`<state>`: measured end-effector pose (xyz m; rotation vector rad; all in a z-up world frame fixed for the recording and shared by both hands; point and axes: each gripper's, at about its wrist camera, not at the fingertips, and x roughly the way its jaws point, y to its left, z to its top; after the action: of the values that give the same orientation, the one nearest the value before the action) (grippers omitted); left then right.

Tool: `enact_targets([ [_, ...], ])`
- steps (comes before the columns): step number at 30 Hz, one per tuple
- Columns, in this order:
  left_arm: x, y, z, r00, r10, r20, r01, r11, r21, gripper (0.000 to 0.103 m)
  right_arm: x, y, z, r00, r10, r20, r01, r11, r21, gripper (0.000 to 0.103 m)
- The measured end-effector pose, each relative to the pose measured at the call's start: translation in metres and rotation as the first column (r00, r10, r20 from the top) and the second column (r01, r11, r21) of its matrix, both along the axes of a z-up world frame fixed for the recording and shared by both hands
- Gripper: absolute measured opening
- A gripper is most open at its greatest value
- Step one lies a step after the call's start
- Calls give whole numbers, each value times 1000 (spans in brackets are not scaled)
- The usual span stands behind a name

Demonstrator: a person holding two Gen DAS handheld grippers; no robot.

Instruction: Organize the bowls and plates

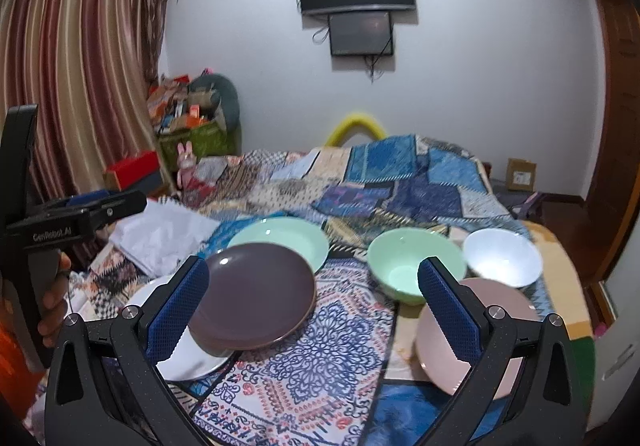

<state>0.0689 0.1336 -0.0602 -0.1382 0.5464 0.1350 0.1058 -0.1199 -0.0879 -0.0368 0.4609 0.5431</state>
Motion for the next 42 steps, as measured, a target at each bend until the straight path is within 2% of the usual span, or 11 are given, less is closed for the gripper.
enact_targets([
  [3,15,12,-18,998,2,-60,-2,1000,8,103,12,13,-11,999,13,-37,-13,1000,-20,103],
  [11,47,44,-69,985,-37,-171,27,998,-58,103,47,36,-52,983,33,-183,-45,997,-61,102],
  [12,50,46,-74,983,-44,-179,34,997,-63,102,50,38,-57,979,35,-201,-49,997,-66,99],
  [16,64,51,-95,967,-65,-245,50,996,-67,84,62,49,-75,961,49,-271,-73,994,-79,88],
  [21,77,55,-118,943,-103,-317,77,993,-93,66,73,61,-91,954,52,-295,-86,991,-103,78],
  [25,83,57,-128,931,-116,-345,80,990,-115,61,82,66,-102,941,60,-334,-99,990,-103,68],
  [27,86,58,-132,928,-119,-353,81,989,-122,53,85,67,-107,932,64,-357,-105,989,-99,59],
  [30,92,57,-136,921,-130,-368,87,988,-129,45,89,70,-112,923,72,-377,-116,989,-94,52],
  [33,96,56,-139,917,-136,-375,89,986,-138,42,92,72,-116,920,73,-385,-117,989,-92,47],
  [35,98,57,-142,913,-140,-383,88,985,-151,35,94,71,-118,917,75,-393,-117,990,-84,43],
  [42,103,56,-147,902,-143,-408,81,983,-167,32,101,73,-123,904,79,-421,-118,991,-68,32],
])
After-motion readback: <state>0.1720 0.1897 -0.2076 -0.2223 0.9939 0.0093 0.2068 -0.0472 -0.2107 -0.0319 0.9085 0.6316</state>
